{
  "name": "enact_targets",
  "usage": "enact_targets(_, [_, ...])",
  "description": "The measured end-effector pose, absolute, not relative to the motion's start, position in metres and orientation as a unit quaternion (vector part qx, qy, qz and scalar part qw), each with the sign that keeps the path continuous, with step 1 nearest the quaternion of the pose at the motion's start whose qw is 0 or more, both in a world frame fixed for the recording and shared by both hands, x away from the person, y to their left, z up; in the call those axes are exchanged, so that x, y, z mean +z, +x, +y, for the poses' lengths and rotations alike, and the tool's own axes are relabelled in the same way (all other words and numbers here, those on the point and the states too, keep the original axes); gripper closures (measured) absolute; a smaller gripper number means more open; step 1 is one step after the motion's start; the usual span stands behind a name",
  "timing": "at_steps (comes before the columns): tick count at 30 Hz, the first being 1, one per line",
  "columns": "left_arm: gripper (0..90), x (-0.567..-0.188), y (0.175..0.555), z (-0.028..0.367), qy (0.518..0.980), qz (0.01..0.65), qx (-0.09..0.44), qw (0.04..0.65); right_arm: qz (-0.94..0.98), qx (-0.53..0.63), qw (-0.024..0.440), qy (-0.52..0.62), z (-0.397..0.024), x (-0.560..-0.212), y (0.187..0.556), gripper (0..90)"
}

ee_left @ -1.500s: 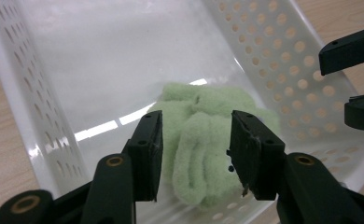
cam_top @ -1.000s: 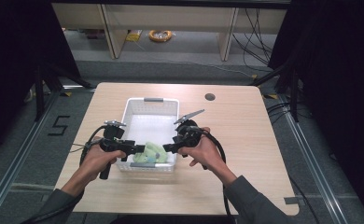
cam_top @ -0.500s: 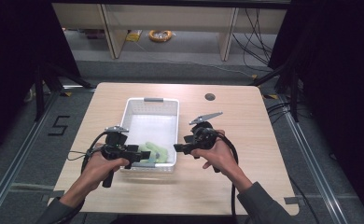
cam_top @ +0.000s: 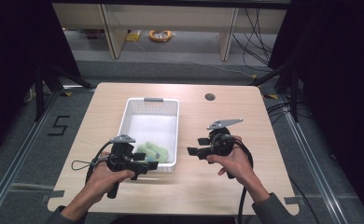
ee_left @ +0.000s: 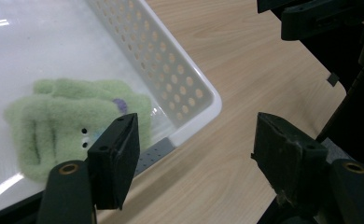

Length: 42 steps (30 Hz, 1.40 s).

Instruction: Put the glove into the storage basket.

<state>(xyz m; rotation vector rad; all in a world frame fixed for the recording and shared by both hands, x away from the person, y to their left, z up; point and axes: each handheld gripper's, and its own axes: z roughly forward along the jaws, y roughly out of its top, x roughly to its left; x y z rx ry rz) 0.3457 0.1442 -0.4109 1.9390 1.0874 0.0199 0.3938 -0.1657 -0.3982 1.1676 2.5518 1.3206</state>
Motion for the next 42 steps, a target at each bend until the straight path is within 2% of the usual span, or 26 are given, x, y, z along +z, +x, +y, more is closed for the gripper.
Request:
enact_targets(16, [29.7, -0.419, 0.326, 0.129, 0.785, 0.418, 0.013, 0.457, 0.802, 0.451, 0.014, 0.391, -0.195, -0.405, 0.372, 34.5])
enact_targets(20, [29.3, -0.425, 0.321, 0.124, 0.784, 0.416, 0.004, 0.460, 0.799, 0.457, 0.021, 0.389, -0.201, -0.409, 0.368, 32.7])
enact_targets(21, [29.2, -0.427, 0.320, 0.123, 0.783, 0.417, 0.005, 0.462, 0.803, 0.460, 0.036, 0.377, -0.203, -0.411, 0.369, 32.6])
enact_targets(22, [29.0, -0.429, 0.318, 0.121, 0.787, 0.409, 0.004, 0.463, 0.801, 0.462, 0.027, 0.381, -0.204, -0.411, 0.367, 32.2])
enact_targets(27, [27.6, -0.435, 0.312, 0.115, 0.796, 0.391, 0.014, 0.462, 0.801, 0.463, 0.031, 0.379, -0.209, -0.414, 0.360, 30.5])
enact_targets(30, [26.7, -0.439, 0.308, 0.111, 0.799, 0.385, 0.026, 0.461, 0.792, 0.465, 0.012, 0.394, -0.209, -0.415, 0.352, 30.2])
enact_targets(42, [23.2, -0.452, 0.297, 0.110, 0.802, 0.370, 0.036, 0.467, 0.788, 0.481, 0.019, 0.383, -0.218, -0.425, 0.339, 29.1])
